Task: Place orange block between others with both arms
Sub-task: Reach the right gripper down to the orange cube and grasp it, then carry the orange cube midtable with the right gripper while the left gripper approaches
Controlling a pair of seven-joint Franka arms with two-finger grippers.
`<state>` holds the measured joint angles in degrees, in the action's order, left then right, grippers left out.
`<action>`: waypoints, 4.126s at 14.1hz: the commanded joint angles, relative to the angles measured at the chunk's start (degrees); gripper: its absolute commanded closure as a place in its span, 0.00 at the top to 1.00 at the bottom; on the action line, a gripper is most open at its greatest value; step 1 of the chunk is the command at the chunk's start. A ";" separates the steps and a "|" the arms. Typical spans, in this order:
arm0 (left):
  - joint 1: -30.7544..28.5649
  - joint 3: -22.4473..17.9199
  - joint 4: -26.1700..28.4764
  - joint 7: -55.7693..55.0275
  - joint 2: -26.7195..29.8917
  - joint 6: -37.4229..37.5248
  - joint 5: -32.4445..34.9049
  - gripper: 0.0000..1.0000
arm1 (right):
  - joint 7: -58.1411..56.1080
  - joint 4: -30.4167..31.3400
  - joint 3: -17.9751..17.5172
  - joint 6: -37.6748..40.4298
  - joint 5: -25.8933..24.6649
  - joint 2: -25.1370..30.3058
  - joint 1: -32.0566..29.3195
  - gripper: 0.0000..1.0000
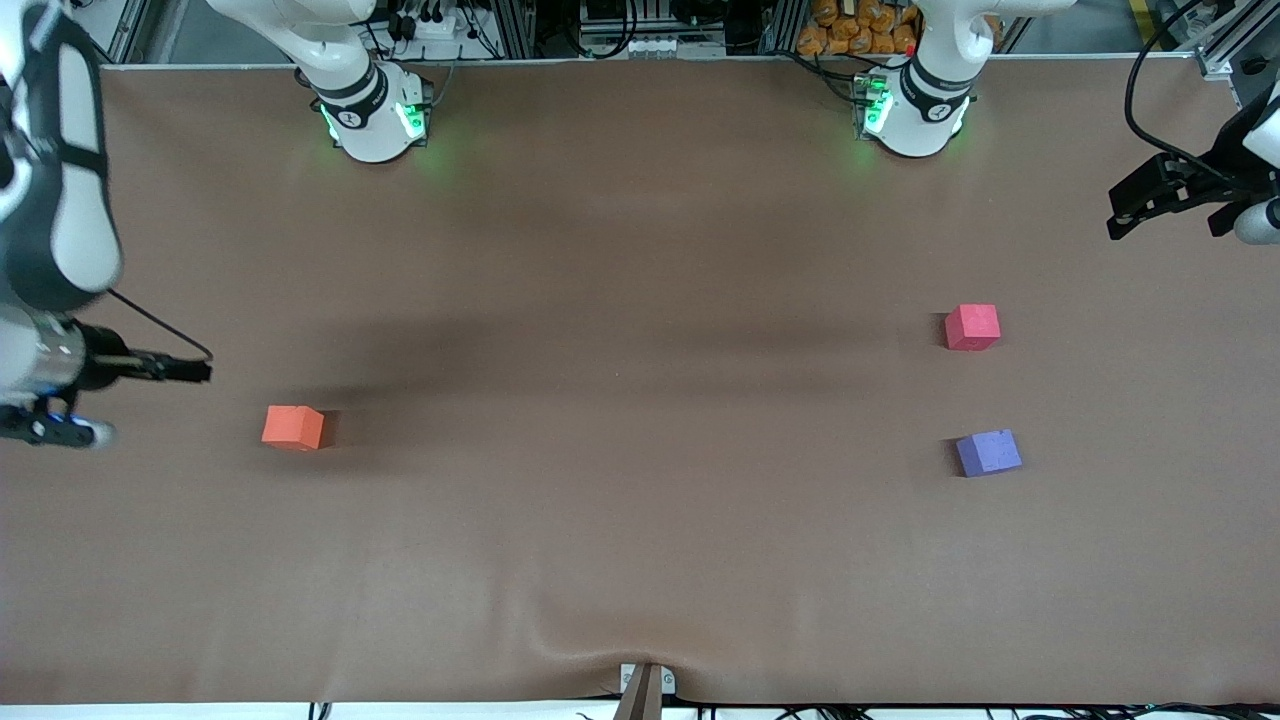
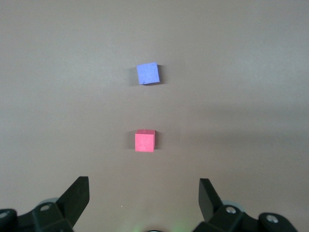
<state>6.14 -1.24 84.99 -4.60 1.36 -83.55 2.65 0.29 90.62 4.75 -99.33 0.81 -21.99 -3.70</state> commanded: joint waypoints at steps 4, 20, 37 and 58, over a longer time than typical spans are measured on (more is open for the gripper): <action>0.02 0.09 0.35 1.00 0.49 -0.56 -0.72 1.00 | -0.90 -1.85 -1.24 -8.58 0.24 -8.85 -0.25 1.00; -0.42 0.01 0.53 0.91 -0.30 -1.00 -1.86 1.00 | -6.36 0.25 -1.32 -17.12 6.84 -16.77 0.54 1.00; 0.10 0.09 0.97 0.91 -1.18 -1.70 -1.86 1.00 | -6.71 4.22 -1.24 -15.80 6.48 -15.90 -0.17 0.00; 0.63 0.53 1.94 0.91 -6.98 -8.90 -1.77 1.00 | 32.64 -1.40 -2.47 -13.78 14.57 -13.07 33.39 0.00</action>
<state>6.72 -0.90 86.91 -4.60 -5.33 -91.32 1.81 27.70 92.12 1.61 -113.24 14.35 -32.66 26.69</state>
